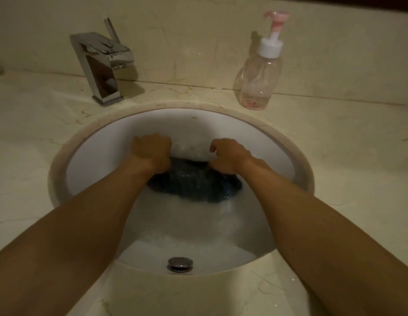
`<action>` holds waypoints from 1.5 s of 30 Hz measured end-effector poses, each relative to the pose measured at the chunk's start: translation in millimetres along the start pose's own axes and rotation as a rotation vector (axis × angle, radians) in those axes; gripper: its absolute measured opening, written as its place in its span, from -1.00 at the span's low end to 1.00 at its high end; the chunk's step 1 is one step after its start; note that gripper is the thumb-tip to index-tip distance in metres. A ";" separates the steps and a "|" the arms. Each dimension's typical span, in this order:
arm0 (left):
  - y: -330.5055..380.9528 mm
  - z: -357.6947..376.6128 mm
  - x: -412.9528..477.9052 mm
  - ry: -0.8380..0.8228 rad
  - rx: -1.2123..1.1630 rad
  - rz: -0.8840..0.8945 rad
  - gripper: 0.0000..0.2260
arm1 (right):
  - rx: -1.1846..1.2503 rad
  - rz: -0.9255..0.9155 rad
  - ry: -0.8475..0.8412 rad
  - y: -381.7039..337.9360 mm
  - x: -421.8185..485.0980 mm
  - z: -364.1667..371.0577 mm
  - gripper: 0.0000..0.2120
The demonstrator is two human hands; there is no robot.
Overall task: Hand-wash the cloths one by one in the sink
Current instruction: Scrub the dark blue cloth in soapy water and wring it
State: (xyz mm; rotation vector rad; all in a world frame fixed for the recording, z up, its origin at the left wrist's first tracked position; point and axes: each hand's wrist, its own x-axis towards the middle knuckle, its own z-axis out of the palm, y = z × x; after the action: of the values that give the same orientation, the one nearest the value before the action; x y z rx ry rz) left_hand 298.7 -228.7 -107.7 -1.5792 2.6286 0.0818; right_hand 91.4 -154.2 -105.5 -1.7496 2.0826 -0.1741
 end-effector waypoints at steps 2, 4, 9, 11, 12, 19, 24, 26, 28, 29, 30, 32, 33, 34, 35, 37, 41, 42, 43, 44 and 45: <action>1.8 0.8 2.5 0.090 -0.033 0.064 -0.87 | 0.028 -0.065 0.007 -0.1 0.9 -3.9 -0.69; 9.9 2.6 2.3 0.020 -0.222 0.190 -0.78 | -0.066 -0.126 -0.192 -2.8 -1.2 -1.4 -0.66; 31.6 8.9 -5.7 -0.417 -0.295 0.290 -0.43 | -0.342 -0.085 -0.259 -7.7 -3.3 14.0 -0.60; 31.1 7.5 -5.5 -0.353 -0.182 0.293 -0.49 | -0.313 -0.073 -0.227 -11.8 -5.6 14.1 -0.62; 30.1 5.9 -4.9 -0.309 -0.136 0.269 -0.48 | -0.247 -0.066 -0.253 -13.8 -6.6 14.1 -0.63; 19.6 -17.0 -5.7 -0.492 -0.113 0.105 -0.55 | 0.302 -0.008 -0.227 -23.8 -10.3 -2.7 -0.76; 9.5 -21.4 3.4 -0.435 -0.395 0.004 -0.66 | 0.243 0.047 -0.065 -9.2 0.8 -5.3 -0.69; 3.1 -11.9 6.1 -0.252 -0.210 0.045 -0.61 | -0.032 0.038 -0.052 -2.2 3.8 0.2 -0.66; -2.0 -7.4 7.0 -0.086 -0.200 0.083 -0.70 | -0.147 -0.028 0.000 -4.4 2.9 1.9 -0.70; -2.0 -6.4 7.5 -0.051 -0.253 0.102 -0.80 | -0.135 -0.074 -0.023 -7.1 2.4 2.6 -0.72; -0.6 -4.5 7.9 -0.063 -0.285 0.129 -0.84 | -0.108 -0.110 -0.080 -10.0 1.9 5.7 -0.70; 8.5 -3.2 5.3 -0.210 -0.278 0.184 -0.78 | -0.140 -0.104 -0.214 -13.7 -0.2 13.0 -0.54; 13.7 -1.6 3.2 -0.305 -0.214 0.213 -0.76 | -0.204 -0.085 -0.242 -12.0 0.2 15.8 -0.43; 18.0 -0.4 1.9 -0.385 -0.107 0.236 -0.68 | -0.268 -0.071 -0.252 -9.9 1.1 17.3 -0.38; 20.2 -0.3 1.4 -0.438 -0.003 0.232 -0.54 | -0.303 -0.067 -0.258 -8.7 1.6 17.5 -0.43; 20.2 0.0 2.7 -0.450 0.062 0.182 -0.46 | -0.295 -0.085 -0.248 -11.0 2.5 16.7 -0.63; 21.4 -3.2 -0.8 -0.465 -0.051 0.115 -0.70 | -0.015 -0.016 -0.208 -18.4 0.0 16.0 -0.77; 21.0 -4.6 -3.1 -0.498 -0.020 0.104 -0.71 | 0.074 0.021 -0.227 -18.8 -1.8 14.3 -0.73; 19.3 -6.1 -5.5 -0.507 0.021 0.093 -0.72 | 0.112 0.037 -0.237 -18.4 -4.1 11.8 -0.71; 17.5 -7.7 -7.1 -0.482 0.059 0.083 -0.73 | 0.100 0.032 -0.220 -17.3 -5.0 8.8 -0.72; 15.4 -9.6 -8.2 -0.411 0.092 0.067 -0.74 | 0.057 0.015 -0.182 -15.9 -5.5 5.9 -0.74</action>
State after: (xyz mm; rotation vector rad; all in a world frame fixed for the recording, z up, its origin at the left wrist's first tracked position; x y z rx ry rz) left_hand 288.6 -215.1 -97.3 -1.2833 2.3277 0.2564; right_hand 108.9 -151.2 -104.0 -1.6506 1.9415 -0.0656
